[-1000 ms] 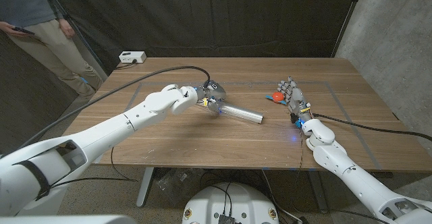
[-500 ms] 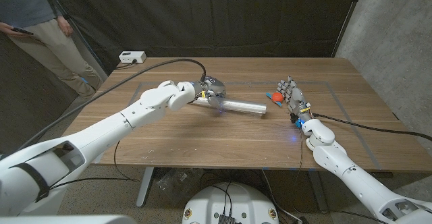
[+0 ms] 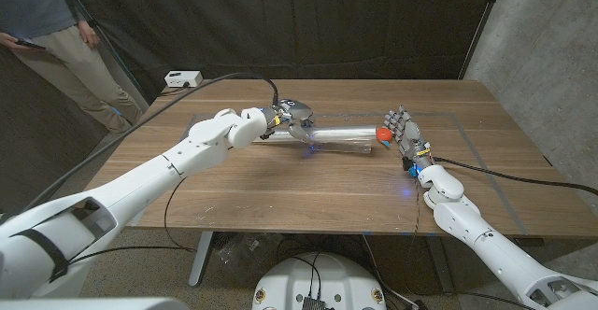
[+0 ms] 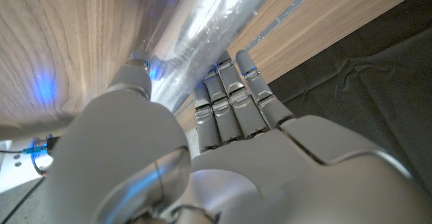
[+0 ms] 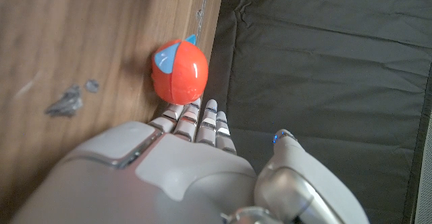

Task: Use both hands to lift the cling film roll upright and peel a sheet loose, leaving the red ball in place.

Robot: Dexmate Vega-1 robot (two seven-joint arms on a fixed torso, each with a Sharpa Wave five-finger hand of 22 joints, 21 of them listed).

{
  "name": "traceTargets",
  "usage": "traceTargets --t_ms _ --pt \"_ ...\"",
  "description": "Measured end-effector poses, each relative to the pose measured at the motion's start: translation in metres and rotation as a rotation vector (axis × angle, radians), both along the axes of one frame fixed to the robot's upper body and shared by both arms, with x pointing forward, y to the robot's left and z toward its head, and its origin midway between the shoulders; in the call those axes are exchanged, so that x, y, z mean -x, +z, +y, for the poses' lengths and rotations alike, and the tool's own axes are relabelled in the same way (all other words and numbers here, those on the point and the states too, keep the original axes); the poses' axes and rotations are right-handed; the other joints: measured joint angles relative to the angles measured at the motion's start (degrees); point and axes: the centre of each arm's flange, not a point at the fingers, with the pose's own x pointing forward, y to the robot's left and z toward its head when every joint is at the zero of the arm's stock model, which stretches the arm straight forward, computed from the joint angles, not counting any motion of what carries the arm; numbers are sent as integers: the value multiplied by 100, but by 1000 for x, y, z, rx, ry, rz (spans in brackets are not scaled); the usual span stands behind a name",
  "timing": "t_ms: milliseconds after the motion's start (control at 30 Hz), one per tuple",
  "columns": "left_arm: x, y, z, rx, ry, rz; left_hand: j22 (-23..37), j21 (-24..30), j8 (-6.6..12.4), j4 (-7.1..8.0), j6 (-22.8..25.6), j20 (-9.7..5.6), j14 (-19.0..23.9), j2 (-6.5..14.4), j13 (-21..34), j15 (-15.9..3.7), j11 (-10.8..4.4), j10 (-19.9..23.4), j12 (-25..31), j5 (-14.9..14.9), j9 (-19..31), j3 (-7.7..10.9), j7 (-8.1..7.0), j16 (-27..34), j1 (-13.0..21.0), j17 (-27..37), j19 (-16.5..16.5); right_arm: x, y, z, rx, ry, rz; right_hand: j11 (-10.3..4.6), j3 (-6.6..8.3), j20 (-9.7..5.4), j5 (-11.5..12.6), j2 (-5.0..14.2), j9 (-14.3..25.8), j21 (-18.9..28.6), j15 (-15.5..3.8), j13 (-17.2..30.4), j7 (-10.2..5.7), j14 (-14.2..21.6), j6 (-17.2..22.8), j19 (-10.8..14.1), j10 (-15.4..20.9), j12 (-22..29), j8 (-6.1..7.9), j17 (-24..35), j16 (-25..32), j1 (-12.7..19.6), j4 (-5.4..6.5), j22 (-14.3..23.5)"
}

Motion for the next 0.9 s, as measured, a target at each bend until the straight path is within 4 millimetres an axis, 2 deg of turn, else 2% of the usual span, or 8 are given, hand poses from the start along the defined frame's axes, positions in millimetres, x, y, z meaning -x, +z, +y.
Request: traceTargets --t_ms 67,267,333,900 --pt "1 2 1 30 -13 9 0 0 0 0 0 -31 0 0 14 0 0 0 14 -7 8 0 0 -5 0 22 -31 0 0 0 0 0 0 0 0 0 0 0 0 0 0 0 0 0 0 0 0 0 0 0 0 0 0 0" --pt "-4 3 11 84 -6 28 1 45 0 0 0 2 0 0 66 1 31 31 58 -10 27 0 0 -43 0 48 -60 0 0 0 -1 -3 -1 0 0 16 0 0 0 0 0 0 0 0 0 16 0 0 0 0 0 0 0 0" --pt "-1 5 9 207 -91 102 1 54 0 0 0 2 0 0 79 1 31 31 61 -12 33 0 0 -43 0 48 -60 1 1 1 -1 -2 -4 0 0 24 0 0 0 0 0 0 0 0 0 24 0 0 0 0 0 0 0 0" --pt "-5 3 29 623 -263 296 2 168 0 -4 42 96 12 -1 168 14 52 52 126 -74 105 4 42 -99 1 119 -153 2 4 2 9 -5 -1 0 0 31 0 0 0 -23 0 0 0 0 0 32 0 -25 0 0 0 0 0 0"
